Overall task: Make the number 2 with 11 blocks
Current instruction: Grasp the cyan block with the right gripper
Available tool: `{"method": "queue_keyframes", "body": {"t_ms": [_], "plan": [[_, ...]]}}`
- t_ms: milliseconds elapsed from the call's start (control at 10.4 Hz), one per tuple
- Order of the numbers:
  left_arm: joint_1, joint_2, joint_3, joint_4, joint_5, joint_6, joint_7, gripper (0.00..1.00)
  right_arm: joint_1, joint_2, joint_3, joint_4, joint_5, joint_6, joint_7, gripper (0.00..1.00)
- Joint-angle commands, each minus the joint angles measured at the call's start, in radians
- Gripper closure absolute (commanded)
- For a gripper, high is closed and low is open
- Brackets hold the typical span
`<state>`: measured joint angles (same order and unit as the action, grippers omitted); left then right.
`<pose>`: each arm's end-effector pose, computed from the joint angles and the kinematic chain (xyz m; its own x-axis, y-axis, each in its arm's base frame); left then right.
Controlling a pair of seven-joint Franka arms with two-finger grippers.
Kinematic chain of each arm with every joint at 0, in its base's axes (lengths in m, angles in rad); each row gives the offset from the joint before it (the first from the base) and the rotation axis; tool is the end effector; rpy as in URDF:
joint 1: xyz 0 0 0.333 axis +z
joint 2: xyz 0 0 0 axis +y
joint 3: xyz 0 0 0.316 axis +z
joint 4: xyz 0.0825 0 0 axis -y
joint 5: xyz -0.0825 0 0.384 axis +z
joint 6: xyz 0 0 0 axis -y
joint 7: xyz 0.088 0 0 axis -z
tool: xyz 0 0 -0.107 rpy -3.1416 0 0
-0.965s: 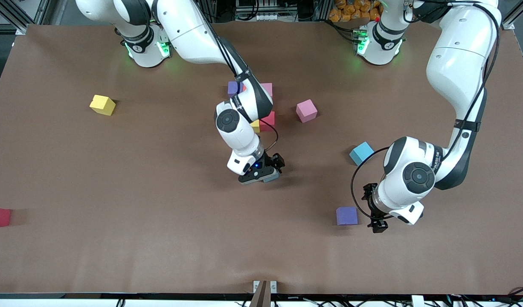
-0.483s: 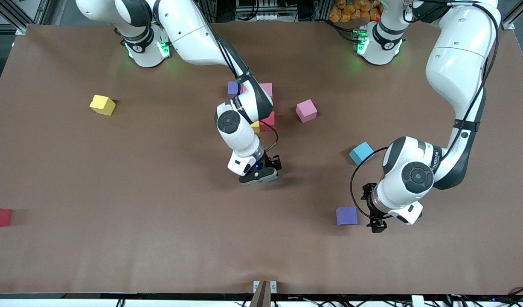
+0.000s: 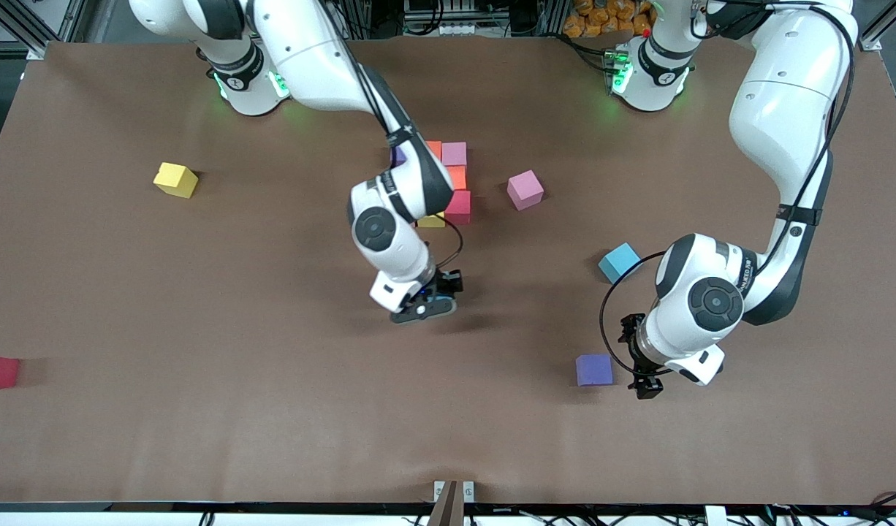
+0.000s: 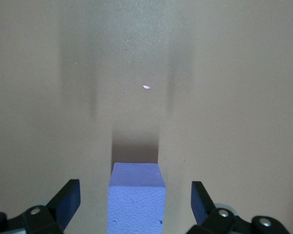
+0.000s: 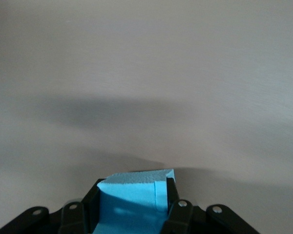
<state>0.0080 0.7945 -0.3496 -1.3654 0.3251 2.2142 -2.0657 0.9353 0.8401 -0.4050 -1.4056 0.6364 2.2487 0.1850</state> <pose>0.7224 -0.1829 0.2726 -0.0799 0.9966 -0.0219 0.9910 0.0818 0.1061 0.5925 0.4407 0.2349 0.9954 0.0942 0.0160 0.0953 -0.9688 -0.2290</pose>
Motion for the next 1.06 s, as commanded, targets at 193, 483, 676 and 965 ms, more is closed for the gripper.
{"method": "queue_keyframes", "body": {"t_ms": [193,483,676,965], "plan": [[-0.008,0.003,0.001,0.016,-0.012,-0.005,0.016,0.0,-0.019,-0.153,-0.07,-0.157,-0.044,-0.098,-0.005,1.0],[-0.026,0.006,0.001,0.014,-0.018,-0.014,0.015,0.0,-0.023,-0.275,-0.071,-0.366,-0.087,0.037,-0.058,1.0],[-0.028,0.011,0.001,0.014,-0.017,-0.018,0.015,0.0,-0.006,-0.331,-0.066,-0.438,-0.087,0.058,-0.036,1.0],[-0.028,0.012,0.003,0.014,-0.011,-0.01,0.073,0.0,0.042,-0.368,-0.028,-0.555,-0.086,0.196,0.014,1.0]]}}
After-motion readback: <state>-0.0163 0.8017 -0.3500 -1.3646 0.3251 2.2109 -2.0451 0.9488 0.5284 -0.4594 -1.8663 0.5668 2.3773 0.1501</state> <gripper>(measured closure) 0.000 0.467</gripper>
